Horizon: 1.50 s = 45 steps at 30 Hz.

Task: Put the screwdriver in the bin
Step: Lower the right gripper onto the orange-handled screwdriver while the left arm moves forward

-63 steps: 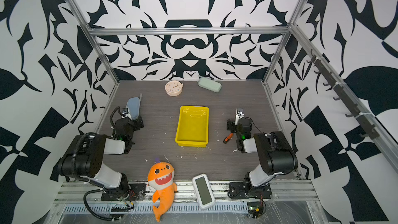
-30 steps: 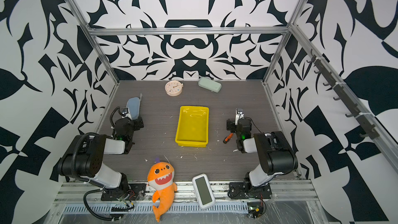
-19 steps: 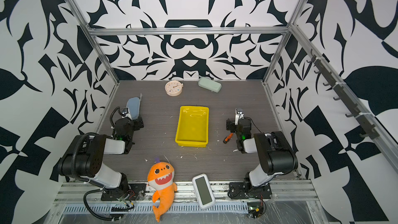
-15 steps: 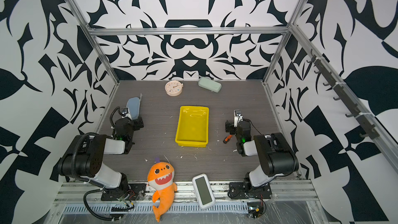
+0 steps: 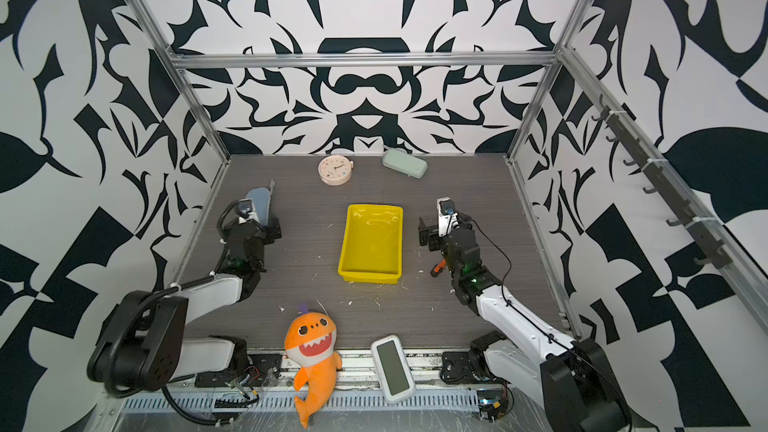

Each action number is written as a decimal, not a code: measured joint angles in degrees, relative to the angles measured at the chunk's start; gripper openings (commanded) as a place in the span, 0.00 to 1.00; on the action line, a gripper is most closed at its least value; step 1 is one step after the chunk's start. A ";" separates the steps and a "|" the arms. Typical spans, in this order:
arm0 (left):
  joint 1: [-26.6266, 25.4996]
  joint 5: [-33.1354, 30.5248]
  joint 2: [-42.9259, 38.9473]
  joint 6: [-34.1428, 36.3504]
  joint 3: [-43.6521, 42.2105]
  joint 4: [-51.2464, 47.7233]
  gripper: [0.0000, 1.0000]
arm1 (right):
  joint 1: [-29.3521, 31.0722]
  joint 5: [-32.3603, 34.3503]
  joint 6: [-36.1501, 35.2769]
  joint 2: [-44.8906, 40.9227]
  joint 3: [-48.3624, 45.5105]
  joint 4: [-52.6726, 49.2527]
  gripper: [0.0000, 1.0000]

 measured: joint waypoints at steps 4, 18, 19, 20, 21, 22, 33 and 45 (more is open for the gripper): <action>-6.86 3.30 -5.92 -6.10 14.62 -22.34 0.99 | -0.09 1.25 4.00 2.56 2.51 -7.37 0.99; -6.91 -8.72 -27.96 -39.21 4.70 -60.19 1.00 | -2.54 13.60 40.74 4.28 9.86 -34.36 0.99; -6.78 -10.19 -30.91 -40.83 3.17 -60.87 0.99 | -2.54 14.69 42.64 2.89 9.27 -34.88 0.99; -6.67 -10.69 -33.11 -41.42 1.81 -60.43 0.99 | -2.51 15.56 44.44 1.64 8.55 -34.95 0.99; -6.64 -10.82 -35.74 -41.44 -0.20 -59.04 0.99 | -2.51 16.48 46.40 0.35 7.56 -34.95 0.99; -6.64 -10.47 -38.03 -41.29 -2.16 -57.42 0.99 | -2.51 17.29 48.37 -0.66 6.45 -34.91 0.99; -6.64 -3.34 -39.80 -36.87 -9.31 -45.72 0.99 | -2.51 15.45 58.51 6.99 3.89 -34.69 0.99; -6.64 0.39 -22.86 -35.19 -2.56 -44.44 1.00 | 0.63 12.92 63.01 11.37 5.60 -33.11 0.71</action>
